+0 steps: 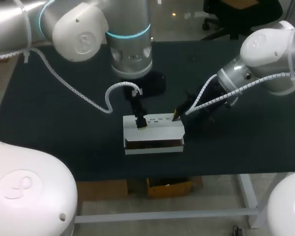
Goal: Assemble the packaging by folding the flat box into shape, placing the metal phone stand inside, and closing the box properly
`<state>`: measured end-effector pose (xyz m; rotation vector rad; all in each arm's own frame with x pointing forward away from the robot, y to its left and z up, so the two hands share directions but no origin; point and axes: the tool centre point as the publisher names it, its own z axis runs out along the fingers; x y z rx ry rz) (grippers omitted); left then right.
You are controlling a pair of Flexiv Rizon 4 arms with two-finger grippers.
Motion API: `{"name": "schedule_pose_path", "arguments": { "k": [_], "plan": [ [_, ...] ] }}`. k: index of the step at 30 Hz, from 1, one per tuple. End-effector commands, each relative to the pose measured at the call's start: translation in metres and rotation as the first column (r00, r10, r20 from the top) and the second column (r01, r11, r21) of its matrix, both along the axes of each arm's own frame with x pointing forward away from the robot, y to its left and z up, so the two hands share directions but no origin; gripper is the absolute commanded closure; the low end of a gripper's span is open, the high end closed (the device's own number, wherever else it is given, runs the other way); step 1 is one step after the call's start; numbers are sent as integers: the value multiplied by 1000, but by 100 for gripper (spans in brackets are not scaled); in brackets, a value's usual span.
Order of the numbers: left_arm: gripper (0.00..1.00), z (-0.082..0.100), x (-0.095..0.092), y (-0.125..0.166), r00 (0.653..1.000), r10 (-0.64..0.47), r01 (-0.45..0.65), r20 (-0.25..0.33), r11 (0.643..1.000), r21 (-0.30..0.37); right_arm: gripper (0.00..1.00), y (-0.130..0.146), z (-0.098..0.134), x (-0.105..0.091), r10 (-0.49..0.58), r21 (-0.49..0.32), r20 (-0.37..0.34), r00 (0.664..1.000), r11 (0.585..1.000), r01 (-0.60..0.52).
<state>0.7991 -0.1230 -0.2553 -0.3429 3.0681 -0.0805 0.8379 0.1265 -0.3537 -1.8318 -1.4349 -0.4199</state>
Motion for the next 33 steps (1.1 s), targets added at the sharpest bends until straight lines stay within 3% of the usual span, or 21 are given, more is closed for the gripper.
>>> {"name": "schedule_pose_path", "arguments": {
  "k": [1, 4, 11, 18, 33],
  "plan": [
    [0, -4, -12, 7, 997, -16, 18, 73, 1000, -15, 55, 1, -1, 2, 3, 2, -3, 1000, 1000, -3],
    [0, -9, -13, 5, 995, -40, 42, 89, 999, -24, 54, 1, -1, 2, 4, 2, -4, 1000, 1000, -4],
    [0, -23, -7, 4, 998, -41, 44, 49, 998, -55, 54, 1, -2, 2, 3, 1, -5, 1000, 1000, -3],
    [0, -30, -8, -1, 994, -66, 69, 86, 997, -34, 55, 1, -2, 3, 4, 0, -6, 1000, 1000, -4],
    [0, -44, -4, -6, 992, -85, 88, 89, 996, -32, 55, 1, -2, 3, 4, -1, -8, 1000, 1000, -4]
  ]
}}
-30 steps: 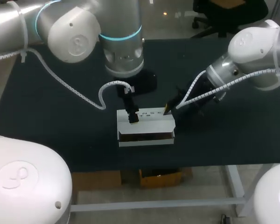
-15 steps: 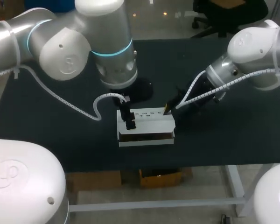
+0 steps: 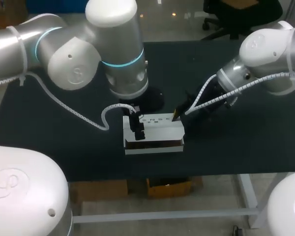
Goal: Assemble the packaging by folding the flat box into shape, placing the metal phone stand inside, and closing the box properly
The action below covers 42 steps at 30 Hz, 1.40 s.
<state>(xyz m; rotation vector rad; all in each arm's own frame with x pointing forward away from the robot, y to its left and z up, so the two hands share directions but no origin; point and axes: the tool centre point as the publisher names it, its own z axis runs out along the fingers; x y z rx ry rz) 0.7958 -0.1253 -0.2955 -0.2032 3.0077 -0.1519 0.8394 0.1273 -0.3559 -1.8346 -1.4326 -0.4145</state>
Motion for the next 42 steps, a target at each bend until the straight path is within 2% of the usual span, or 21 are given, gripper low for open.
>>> {"name": "schedule_pose_path", "arguments": {
  "k": [1, 4, 7, 17, 21, 23, 29, 38, 42],
  "plan": [
    [0, -5, 0, -3, 1000, -2, 2, 21, 1000, 4, 55, 0, 0, 2, 5, 2, -4, 1000, 1000, -5],
    [3, -8, 3, -1, 999, -3, 3, 34, 1000, 13, 55, 1, 0, 2, 6, 2, -5, 1000, 1000, -6],
    [15, -9, 4, -1, 999, -7, 6, 40, 1000, 24, 55, 1, -1, 2, 6, 3, -6, 1000, 1000, -6],
    [14, -14, 6, -2, 997, -25, 22, 70, 999, 36, 55, 1, 0, 2, 6, 2, -5, 1000, 1000, -6],
    [20, -17, 7, -1, 996, -23, 19, 81, 999, 41, 55, 1, 0, 2, 6, 2, -5, 1000, 1000, -6],
    [26, -18, 8, 0, 996, -23, 19, 85, 999, 45, 55, 1, -1, 2, 6, 2, -6, 1000, 1000, -5],
    [35, -22, 11, 0, 995, -21, 16, 93, 998, 56, 55, 1, -1, 2, 5, 2, -6, 1000, 1000, -5],
    [31, -25, 14, 0, 993, -26, 18, 119, 998, 65, 55, 0, -1, 2, 3, 4, -8, 1000, 1000, -3],
    [32, -26, 13, -1, 990, -32, 23, 139, 997, 69, 55, 0, -2, 3, 4, 5, -8, 1000, 1000, -4]
  ]
}}
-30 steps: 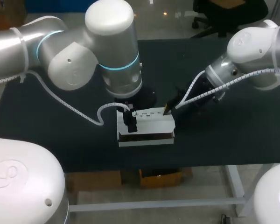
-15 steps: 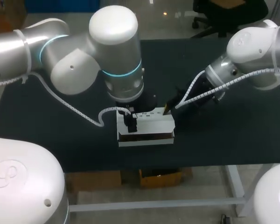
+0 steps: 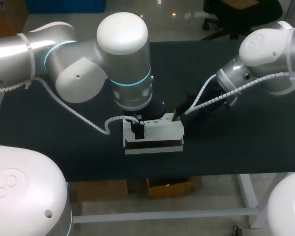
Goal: Assemble the packaging by folding the flat box into shape, placing the metal phone stand inside, and closing the box properly
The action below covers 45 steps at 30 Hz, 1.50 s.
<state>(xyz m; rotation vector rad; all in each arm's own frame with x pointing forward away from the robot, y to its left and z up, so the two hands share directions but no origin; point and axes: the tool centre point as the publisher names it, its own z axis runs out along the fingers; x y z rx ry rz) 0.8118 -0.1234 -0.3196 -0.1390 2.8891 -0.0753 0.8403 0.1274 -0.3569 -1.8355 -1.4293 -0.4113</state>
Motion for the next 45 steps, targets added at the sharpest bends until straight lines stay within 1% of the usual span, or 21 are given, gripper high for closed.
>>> {"name": "schedule_pose_path", "arguments": {
  "k": [1, 3, 7, 19, 25, 29, 31, 34, 37, 38, 39, 42, 45],
  "plan": [
    [33, -2, -3, -3, 1000, 2, -3, 19, 1000, 9, 55, -1, -1, 2, 5, 5, -5, 1000, 1000, -5],
    [32, -2, -2, -3, 999, -4, 4, 34, 1000, 0, 55, -1, -1, 2, 6, 5, -5, 1000, 1000, -6],
    [29, -3, -2, -3, 999, -7, 7, 43, 1000, 6, 55, -1, -1, 2, 6, 6, -4, 1000, 1000, -6],
    [30, -8, 1, -4, 997, 9, -11, 72, 1000, 22, 55, -1, -1, 3, 7, 6, -3, 1000, 1000, -7],
    [31, -12, 4, -2, 996, 19, -20, 86, 1000, 11, 55, -1, -1, 3, 8, 6, -4, 1000, 1000, -8],
    [31, -12, 5, -2, 992, 27, -29, 124, 999, 14, 55, -1, -1, 3, 9, 7, -5, 1000, 1000, -9],
    [32, -11, 6, -3, 991, 28, -29, 133, 999, 13, 55, -1, -1, 3, 9, 7, -5, 1000, 1000, -9],
    [35, -11, 6, -3, 987, 33, -37, 159, 999, 18, 55, -1, -1, 3, 9, 8, -5, 1000, 1000, -9],
    [41, -11, 8, -3, 985, 41, -44, 166, 999, 13, 55, -1, -2, 3, 9, 8, -5, 1000, 1000, -9],
    [43, -11, 8, -3, 984, 44, -47, 171, 999, 12, 55, -1, -2, 3, 9, 8, -5, 1000, 1000, -9],
    [49, -12, 9, -4, 983, 50, -53, 175, 999, 12, 55, -1, -2, 3, 9, 8, -5, 1000, 1000, -9],
    [56, -12, 10, -5, 980, 55, -60, 193, 998, 20, 55, -1, -2, 3, 10, 8, -5, 1000, 1000, -9],
    [57, -13, 10, -6, 978, 60, -66, 201, 998, 23, 55, -1, -2, 3, 9, 8, -5, 1000, 1000, -9]
  ]
}}
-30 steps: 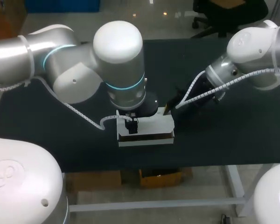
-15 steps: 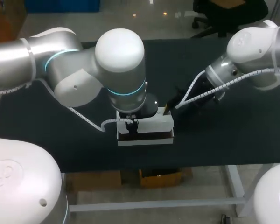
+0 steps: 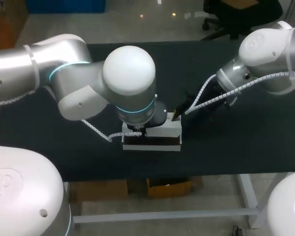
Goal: Assemble the packaging by folding the flat box into shape, placing the metal phone stand inside, and closing the box properly
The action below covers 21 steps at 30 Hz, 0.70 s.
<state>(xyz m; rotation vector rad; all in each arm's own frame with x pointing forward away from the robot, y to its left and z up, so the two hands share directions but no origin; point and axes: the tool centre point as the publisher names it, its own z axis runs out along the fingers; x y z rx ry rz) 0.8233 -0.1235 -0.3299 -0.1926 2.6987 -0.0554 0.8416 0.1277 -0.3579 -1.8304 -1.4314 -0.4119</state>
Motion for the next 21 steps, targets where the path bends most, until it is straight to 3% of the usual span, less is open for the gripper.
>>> {"name": "schedule_pose_path", "arguments": {
  "k": [1, 11, 21],
  "plan": [
    [57, -3, -1, -6, 1000, 14, -14, 22, 1000, 15, 55, -1, -1, 1, 6, 5, -6, 1000, 1000, -6],
    [71, -2, -4, -7, 998, 38, -39, 52, 999, 12, 55, -1, -1, 2, 8, 8, -10, 1000, 1000, -8],
    [70, 0, -9, -10, 995, 58, -60, 84, 998, 21, 55, 0, 0, 3, 12, 7, -6, 1000, 1000, -12]
  ]
}}
